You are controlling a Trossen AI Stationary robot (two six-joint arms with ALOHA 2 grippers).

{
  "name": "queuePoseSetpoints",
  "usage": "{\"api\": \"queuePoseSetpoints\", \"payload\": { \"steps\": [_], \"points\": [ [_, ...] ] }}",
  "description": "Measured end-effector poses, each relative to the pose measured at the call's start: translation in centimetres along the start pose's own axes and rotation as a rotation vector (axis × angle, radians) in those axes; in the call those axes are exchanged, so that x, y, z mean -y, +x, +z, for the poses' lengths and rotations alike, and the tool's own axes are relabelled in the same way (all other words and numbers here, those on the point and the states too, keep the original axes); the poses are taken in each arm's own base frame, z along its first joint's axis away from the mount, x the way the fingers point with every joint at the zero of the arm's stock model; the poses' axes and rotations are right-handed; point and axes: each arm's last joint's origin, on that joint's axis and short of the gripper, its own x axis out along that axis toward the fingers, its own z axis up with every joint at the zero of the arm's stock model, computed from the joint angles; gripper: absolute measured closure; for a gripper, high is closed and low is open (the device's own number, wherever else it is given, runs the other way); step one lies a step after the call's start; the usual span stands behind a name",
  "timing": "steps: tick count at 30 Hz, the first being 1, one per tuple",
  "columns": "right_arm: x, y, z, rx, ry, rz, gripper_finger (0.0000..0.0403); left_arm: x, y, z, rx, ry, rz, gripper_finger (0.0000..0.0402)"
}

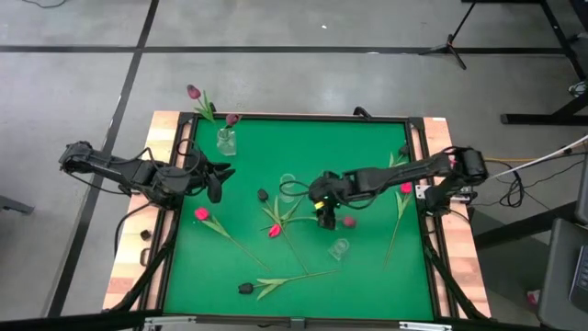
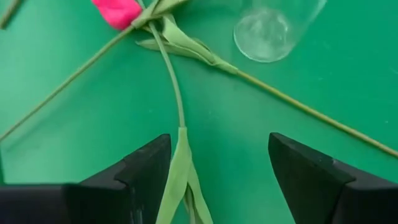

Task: Sort flowers into vase by color
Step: Put the dark red tulip into the top transparent vase

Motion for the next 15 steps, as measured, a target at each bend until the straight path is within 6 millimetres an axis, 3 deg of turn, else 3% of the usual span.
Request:
{"api": "queuePoseSetpoints", "payload": {
  "steps": [15],
  "points": [
    [-0.2,2.6,0.4,-0.071,-0.034,-0.013,0.0134,0.6,0.4,-0.3,-0.063,0.001,-0.07,0.0261]
  ]
}}
